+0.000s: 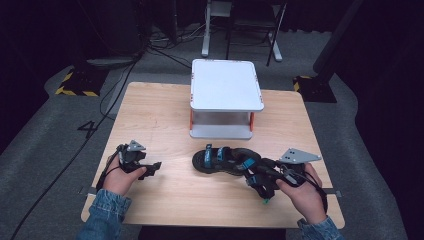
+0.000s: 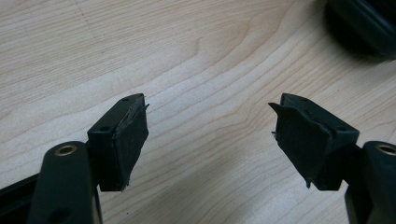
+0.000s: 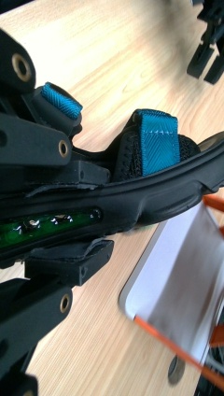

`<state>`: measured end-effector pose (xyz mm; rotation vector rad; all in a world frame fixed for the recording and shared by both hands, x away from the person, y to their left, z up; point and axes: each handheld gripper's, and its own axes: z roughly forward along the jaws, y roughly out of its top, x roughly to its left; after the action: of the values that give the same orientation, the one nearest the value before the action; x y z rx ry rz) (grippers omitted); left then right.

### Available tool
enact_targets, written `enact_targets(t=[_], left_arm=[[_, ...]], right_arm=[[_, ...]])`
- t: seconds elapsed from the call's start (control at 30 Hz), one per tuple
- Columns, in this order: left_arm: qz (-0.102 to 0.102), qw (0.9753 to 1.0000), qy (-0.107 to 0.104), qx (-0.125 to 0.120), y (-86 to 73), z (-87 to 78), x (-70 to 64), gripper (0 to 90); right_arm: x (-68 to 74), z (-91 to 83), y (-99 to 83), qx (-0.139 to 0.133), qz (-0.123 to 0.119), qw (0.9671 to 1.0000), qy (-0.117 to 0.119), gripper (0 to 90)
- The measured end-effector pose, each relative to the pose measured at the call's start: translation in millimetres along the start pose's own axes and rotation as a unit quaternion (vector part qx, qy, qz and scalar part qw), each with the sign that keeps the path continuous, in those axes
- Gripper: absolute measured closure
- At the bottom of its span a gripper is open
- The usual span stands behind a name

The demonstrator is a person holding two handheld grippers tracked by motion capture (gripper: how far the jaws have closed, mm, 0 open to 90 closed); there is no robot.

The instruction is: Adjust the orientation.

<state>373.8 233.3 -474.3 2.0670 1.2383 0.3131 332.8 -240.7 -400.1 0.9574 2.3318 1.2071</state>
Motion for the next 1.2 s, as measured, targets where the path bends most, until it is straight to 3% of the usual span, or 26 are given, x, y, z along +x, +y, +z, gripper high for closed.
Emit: enact_targets(t=[0.2,0.33,0.57,0.77,0.97,1.1,1.2], left_arm=[[0.004,1.0,-0.002,0.002,2.7,2.4,0.0,25.9],[0.001,1.0,-0.003,0.003,3.8,4.2,-1.3,25.8],[0.002,1.0,-0.008,0.005,4.7,7.2,-1.5,25.9],[0.002,1.0,-0.006,0.004,4.3,6.5,-1.3,25.9],[0.003,1.0,-0.005,0.007,3.4,5.3,-1.5,25.8],[0.003,1.0,-0.004,0.008,2.9,4.4,-0.8,25.7],[0.005,0.9999,-0.005,0.01,2.8,4.7,-0.9,25.6]], right_arm=[[-13.7,-18.5,-2.6,-0.007,0.03,0.9987,-0.04,64.7],[-24.9,-24.8,-9.6,0.006,0.059,0.9941,-0.091,64.7],[-37.5,-13.7,-24.7,0.05,0.098,0.9875,-0.113,64.6],[-46.3,3.7,-38.6,0.092,0.105,0.9825,-0.124,64.1],[-48.0,14.9,-42.4,0.086,0.086,0.9861,-0.113,62.1],[-52.2,14.2,-43.3,0.076,0.063,0.9867,-0.129,49.1],[-59.4,12.1,-46.1,0.064,0.074,0.9855,-0.139,41.1]])
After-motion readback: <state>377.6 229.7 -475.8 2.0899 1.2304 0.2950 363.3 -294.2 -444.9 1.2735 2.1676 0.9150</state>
